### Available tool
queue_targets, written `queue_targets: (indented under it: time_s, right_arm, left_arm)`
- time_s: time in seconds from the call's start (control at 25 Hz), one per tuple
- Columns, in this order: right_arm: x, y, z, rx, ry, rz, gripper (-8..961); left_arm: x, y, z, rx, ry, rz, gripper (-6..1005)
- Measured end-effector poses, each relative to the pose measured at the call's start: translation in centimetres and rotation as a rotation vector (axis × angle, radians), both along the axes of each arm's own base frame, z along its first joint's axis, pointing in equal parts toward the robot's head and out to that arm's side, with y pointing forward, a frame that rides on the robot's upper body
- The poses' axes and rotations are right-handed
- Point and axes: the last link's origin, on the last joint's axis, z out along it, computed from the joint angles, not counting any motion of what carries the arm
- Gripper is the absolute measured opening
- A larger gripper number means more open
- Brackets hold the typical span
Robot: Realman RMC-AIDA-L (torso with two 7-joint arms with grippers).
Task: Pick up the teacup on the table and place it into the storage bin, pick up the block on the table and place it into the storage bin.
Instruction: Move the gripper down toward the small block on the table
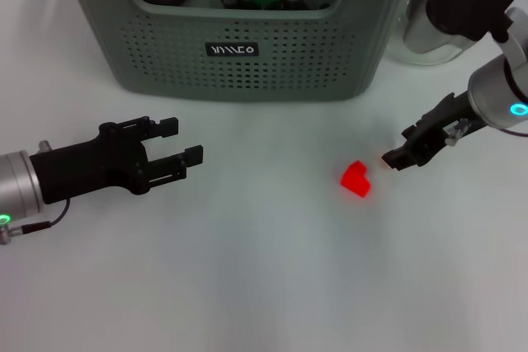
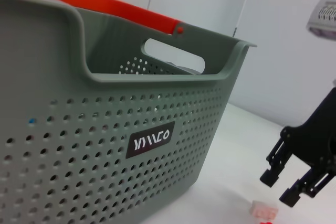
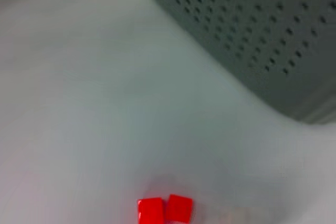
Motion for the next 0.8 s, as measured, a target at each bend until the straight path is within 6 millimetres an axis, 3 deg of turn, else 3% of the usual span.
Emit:
queue_targets:
  time_s: [0.28,0.8]
  right_arm:
    - [1.2,-0.1,-0.7,0.013,0.000,-0.029,467]
    - [1.3,0.0,-0.9,0.024,0.026,-0.048,426]
  left_arm:
    - [0.1,0.2,0.0,-0.001,0.000,-0.005,668]
    - [0.0,0.2,-0.1,0.001,0.003,0.006,668]
